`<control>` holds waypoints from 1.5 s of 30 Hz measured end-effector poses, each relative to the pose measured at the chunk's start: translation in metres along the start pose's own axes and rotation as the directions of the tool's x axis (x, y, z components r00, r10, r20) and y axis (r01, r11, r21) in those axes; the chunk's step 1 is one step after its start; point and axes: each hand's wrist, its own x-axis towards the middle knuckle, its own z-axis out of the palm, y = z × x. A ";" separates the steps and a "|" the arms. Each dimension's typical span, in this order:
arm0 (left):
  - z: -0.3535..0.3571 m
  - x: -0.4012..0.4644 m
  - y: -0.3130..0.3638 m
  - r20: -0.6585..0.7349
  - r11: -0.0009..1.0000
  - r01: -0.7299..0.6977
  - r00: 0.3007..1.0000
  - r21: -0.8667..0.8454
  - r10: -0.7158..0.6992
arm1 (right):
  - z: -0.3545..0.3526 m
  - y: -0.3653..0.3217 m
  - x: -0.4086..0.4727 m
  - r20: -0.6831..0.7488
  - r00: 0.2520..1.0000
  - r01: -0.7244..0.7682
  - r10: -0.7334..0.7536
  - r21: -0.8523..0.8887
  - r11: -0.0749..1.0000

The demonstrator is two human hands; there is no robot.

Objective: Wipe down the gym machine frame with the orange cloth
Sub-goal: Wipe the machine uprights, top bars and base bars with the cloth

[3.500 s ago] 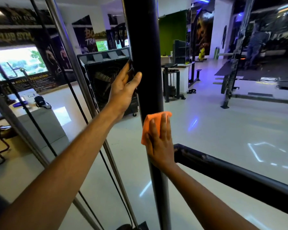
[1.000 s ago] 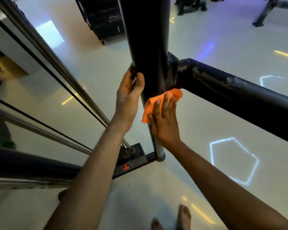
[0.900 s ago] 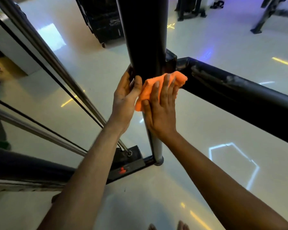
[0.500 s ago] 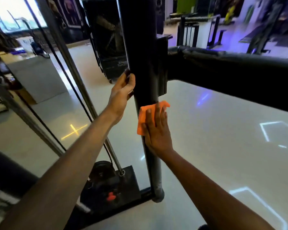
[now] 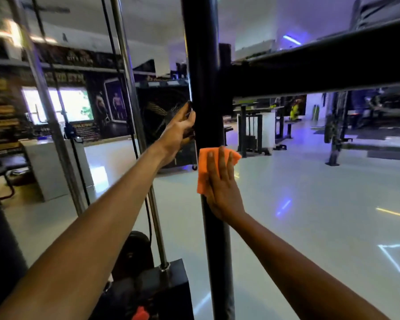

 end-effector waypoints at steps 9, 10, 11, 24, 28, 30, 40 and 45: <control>0.007 -0.004 0.003 -0.035 0.998 0.044 0.998 -0.053 -0.046 | -0.031 -0.017 0.071 -0.126 0.990 0.059 -0.068 -0.074 0.996; 0.010 -0.007 0.001 -0.042 0.998 0.040 0.998 -0.045 -0.042 | -0.024 -0.011 0.050 -0.096 0.994 0.045 -0.051 -0.065 0.997; 0.012 -0.010 -0.001 -0.039 0.999 0.035 0.999 -0.039 -0.036 | -0.016 -0.004 0.028 -0.063 0.997 0.032 -0.035 -0.048 0.998; 0.015 -0.020 -0.011 -0.044 0.998 0.062 0.997 -0.023 -0.063 | -0.026 -0.015 0.061 -0.085 0.996 -0.001 0.004 0.035 0.999; 0.018 -0.023 -0.020 -0.049 0.999 0.049 0.998 -0.019 -0.050 | -0.018 -0.006 0.030 -0.054 0.998 -0.014 0.014 0.012 1.000; 0.021 -0.028 -0.025 -0.042 1.000 0.029 0.999 -0.009 -0.029 | -0.005 0.005 -0.009 0.014 0.999 -0.046 0.046 0.013 0.999; 0.022 -0.038 -0.036 -0.044 0.997 0.075 0.996 0.004 -0.075 | -0.010 -0.004 0.024 -0.036 0.999 -0.036 0.038 0.056 0.998; 0.021 -0.043 -0.040 -0.037 0.996 0.083 0.996 0.028 -0.082 | -0.007 -0.005 0.020 -0.071 0.996 -0.044 0.045 0.006 0.999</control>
